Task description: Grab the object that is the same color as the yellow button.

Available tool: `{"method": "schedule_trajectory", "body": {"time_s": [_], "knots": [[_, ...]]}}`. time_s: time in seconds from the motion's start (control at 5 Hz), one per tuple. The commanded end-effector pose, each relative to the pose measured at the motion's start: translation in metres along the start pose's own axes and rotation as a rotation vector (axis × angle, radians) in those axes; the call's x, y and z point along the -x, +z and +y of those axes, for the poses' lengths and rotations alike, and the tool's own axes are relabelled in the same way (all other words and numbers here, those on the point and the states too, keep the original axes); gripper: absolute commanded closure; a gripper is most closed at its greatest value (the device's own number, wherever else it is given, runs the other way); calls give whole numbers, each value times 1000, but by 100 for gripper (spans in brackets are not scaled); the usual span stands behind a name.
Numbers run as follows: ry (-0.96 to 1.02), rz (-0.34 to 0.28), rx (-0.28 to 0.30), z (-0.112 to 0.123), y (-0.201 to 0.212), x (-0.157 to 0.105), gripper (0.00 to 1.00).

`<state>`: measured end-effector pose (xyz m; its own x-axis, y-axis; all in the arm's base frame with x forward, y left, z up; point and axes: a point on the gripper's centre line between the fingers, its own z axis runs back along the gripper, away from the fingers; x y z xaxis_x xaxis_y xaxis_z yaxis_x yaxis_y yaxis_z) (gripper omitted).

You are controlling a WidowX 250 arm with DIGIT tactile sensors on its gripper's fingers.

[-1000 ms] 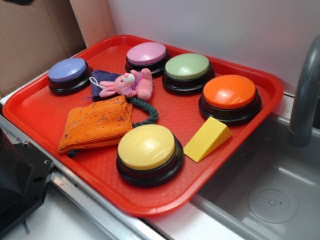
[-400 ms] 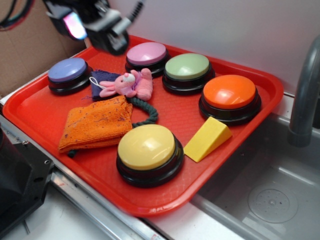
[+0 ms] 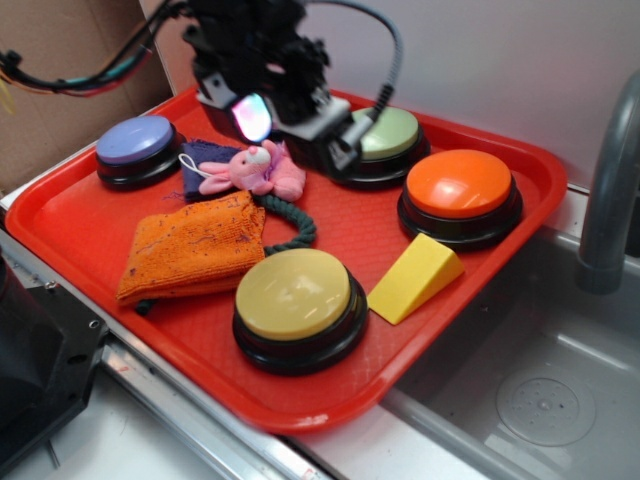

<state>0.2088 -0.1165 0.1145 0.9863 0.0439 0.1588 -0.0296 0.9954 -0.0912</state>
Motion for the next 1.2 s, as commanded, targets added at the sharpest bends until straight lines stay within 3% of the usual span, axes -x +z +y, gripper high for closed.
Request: {"method": "schedule_trajectory", "body": {"time_s": [0.0, 0.6, 1.0], "knots": [[-53, 0, 52, -30, -34, -17, 0], [-109, 60, 28, -38, -73, -26, 0], [-126, 111, 80, -33, -92, -30, 0]]}}
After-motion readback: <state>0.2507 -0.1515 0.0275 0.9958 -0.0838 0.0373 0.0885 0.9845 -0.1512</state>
